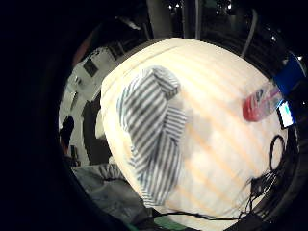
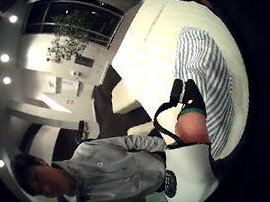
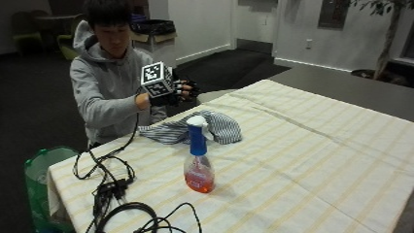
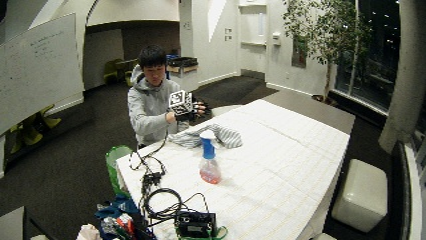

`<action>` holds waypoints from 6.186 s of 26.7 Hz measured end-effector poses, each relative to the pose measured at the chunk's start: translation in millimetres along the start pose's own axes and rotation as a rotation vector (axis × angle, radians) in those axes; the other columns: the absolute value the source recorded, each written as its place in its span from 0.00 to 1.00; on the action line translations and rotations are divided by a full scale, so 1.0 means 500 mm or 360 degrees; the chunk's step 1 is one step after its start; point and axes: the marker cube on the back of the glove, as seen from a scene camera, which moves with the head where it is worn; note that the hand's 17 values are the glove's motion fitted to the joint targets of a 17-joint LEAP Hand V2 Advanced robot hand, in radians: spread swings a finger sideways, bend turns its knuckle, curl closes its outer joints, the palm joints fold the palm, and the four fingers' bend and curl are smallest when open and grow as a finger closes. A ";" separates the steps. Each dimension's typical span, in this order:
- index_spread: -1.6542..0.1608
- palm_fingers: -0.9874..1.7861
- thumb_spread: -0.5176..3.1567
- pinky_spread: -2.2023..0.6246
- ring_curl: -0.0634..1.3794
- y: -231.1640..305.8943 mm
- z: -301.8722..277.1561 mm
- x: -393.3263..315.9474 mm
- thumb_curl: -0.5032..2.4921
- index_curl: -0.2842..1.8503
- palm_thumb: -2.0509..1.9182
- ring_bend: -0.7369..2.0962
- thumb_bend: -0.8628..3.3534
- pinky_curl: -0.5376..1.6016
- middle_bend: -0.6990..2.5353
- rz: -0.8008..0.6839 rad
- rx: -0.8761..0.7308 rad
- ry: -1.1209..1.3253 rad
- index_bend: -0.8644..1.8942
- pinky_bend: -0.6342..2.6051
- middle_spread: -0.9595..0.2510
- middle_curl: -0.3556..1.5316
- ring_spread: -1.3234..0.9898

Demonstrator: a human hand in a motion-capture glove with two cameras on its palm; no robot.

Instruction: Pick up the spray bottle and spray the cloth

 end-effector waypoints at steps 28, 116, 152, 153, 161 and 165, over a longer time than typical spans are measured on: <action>0.72 0.53 0.37 0.86 0.19 -0.034 -0.041 -0.088 0.31 0.26 0.72 0.35 0.27 0.37 0.28 -0.0136 0.0023 0.0104 0.37 0.28 0.76 0.33 0.58; 0.69 0.30 0.36 0.88 0.24 -0.104 -0.142 0.486 0.29 0.16 0.62 0.37 0.20 0.42 0.27 0.1075 0.1151 -0.0591 0.34 0.35 0.80 0.34 0.60; 0.69 0.33 0.36 0.87 0.24 -0.147 -0.139 0.518 0.28 0.16 0.64 0.38 0.20 0.42 0.28 0.1076 0.1333 -0.0762 0.34 0.36 0.78 0.35 0.59; 0.70 0.33 0.36 0.87 0.24 -0.148 -0.139 0.519 0.28 0.16 0.64 0.38 0.20 0.42 0.28 0.1073 0.1338 -0.0767 0.34 0.36 0.78 0.36 0.59; 0.71 0.38 0.36 0.87 0.25 -0.154 -0.139 0.521 0.28 0.17 0.65 0.40 0.20 0.42 0.28 0.1077 0.1382 -0.0834 0.35 0.37 0.78 0.36 0.59; 0.71 0.40 0.36 0.86 0.25 -0.156 -0.139 0.523 0.29 0.18 0.66 0.41 0.20 0.42 0.30 0.1075 0.1396 -0.0831 0.35 0.37 0.78 0.37 0.59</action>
